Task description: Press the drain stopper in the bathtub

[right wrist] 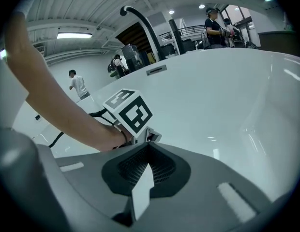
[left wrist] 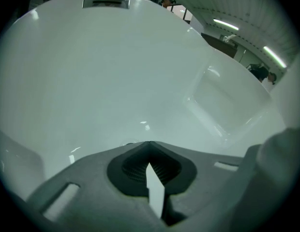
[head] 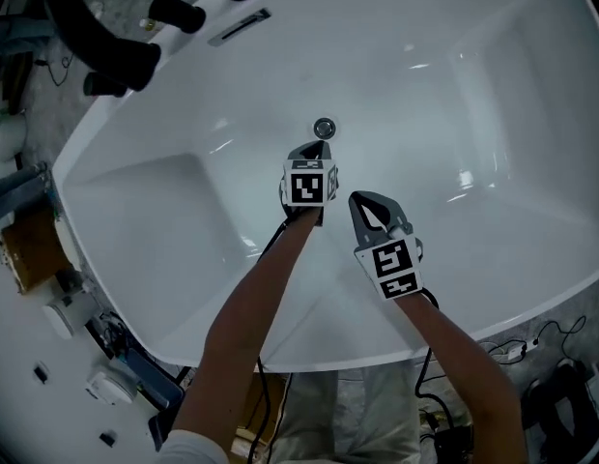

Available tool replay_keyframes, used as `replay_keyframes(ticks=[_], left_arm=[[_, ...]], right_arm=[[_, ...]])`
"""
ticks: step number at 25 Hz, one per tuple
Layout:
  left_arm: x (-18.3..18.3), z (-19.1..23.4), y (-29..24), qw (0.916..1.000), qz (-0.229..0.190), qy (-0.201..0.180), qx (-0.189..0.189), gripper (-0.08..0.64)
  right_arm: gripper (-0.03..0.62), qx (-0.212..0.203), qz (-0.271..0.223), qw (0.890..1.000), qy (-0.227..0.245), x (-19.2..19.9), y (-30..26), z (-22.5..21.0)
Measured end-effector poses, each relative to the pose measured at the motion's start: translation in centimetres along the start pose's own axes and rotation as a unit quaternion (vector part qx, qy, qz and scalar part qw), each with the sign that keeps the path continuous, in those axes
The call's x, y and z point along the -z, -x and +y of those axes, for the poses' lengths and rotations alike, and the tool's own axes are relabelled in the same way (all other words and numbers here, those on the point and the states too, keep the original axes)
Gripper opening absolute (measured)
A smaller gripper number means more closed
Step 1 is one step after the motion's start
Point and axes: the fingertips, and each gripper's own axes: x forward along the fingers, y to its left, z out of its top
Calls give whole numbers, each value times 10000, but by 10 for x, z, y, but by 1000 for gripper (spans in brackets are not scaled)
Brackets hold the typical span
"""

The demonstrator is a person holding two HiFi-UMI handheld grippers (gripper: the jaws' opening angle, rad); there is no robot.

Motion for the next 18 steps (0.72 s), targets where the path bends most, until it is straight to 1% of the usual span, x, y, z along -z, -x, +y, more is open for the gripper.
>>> replay_keyframes(ticks=[3, 6, 10, 12, 14, 16, 18], left_arm=[[-9, -13, 39, 9999, -5, -106, 125, -2], [-17, -23, 75, 9995, 7, -298, 133, -2], [-40, -31, 122, 9990, -308, -293, 156, -2], [-43, -38, 148, 9983, -401, -361, 236, -2], [-45, -39, 178, 9976, -502, -427, 228, -2], [-41, -41, 211, 9978, -556, -323, 164, -2], [-33, -48, 245, 9977, -641, -121, 200, -2]], right_arm=[[3, 70, -93, 9999, -44, -19, 25, 16], [3, 126, -174, 9997, 66, -37, 48, 29], [3, 216, -335, 9990, 182, -63, 71, 42], [3, 302, -422, 9985, 147, -78, 88, 55], [3, 341, -514, 9980, 103, -94, 104, 72], [3, 333, -577, 9977, 94, -107, 119, 89], [3, 336, -608, 9975, 90, -113, 134, 106]])
